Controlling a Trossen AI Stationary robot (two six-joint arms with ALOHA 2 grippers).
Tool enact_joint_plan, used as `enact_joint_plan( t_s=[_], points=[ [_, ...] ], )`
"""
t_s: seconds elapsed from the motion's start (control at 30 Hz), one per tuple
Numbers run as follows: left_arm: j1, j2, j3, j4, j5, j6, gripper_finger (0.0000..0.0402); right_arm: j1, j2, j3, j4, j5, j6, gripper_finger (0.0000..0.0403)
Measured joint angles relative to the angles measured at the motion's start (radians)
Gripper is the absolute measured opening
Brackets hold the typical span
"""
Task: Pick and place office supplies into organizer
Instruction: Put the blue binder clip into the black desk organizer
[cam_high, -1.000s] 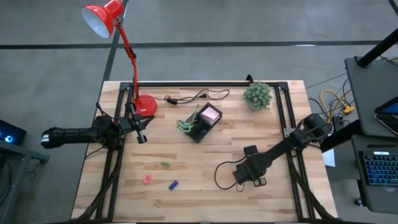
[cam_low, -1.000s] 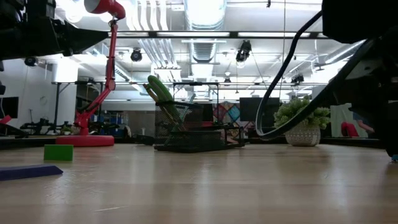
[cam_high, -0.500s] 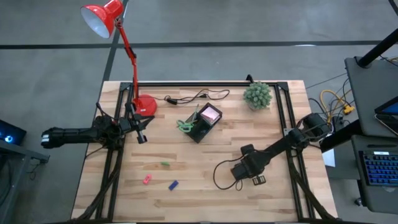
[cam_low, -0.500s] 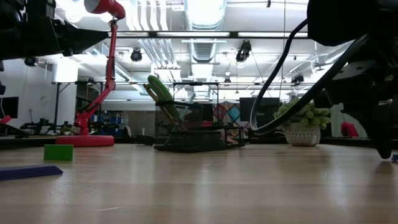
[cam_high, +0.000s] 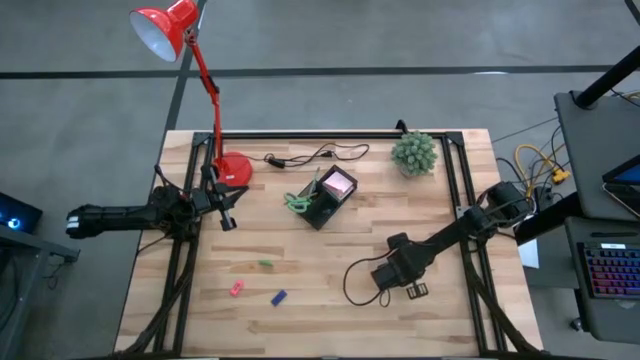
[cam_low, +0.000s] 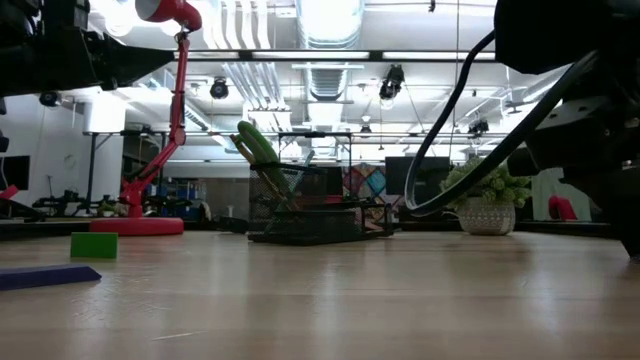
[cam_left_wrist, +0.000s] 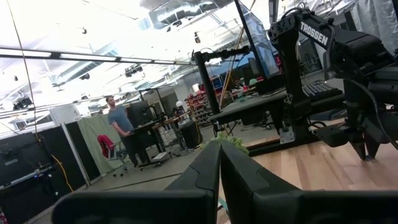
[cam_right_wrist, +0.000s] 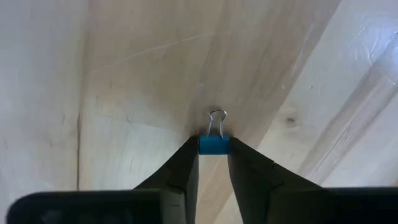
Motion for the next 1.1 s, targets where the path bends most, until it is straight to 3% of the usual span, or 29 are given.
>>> enact_joint_plan(
  t_s=[0.2, 0.53, 0.73, 0.9, 1.1],
  points=[
    [0.000, 0.000, 0.000, 0.000, 0.000, 0.000, 0.0000, 0.000, 0.000, -0.001, -0.003, -0.001, 0.007, 0.0047],
    [0.000, 0.000, 0.000, 0.000, 0.000, 0.000, 0.0000, -0.009, 0.005, 0.024, -0.015, 0.005, 0.044, 0.0049],
    [0.000, 0.000, 0.000, 0.000, 0.000, 0.000, 0.0000, -0.044, 0.006, 0.105, 0.020, 0.166, 0.071, 0.0047],
    [0.000, -0.002, 0.000, 0.000, 0.000, 0.000, 0.0000, -0.091, 0.005, 0.157, 0.195, 0.315, 0.036, 0.0048],
    [0.000, -0.002, 0.000, 0.000, 0.000, 0.000, 0.0000, -0.186, 0.004, 0.164, 0.529, 0.372, -0.071, 0.0046]
  ],
)
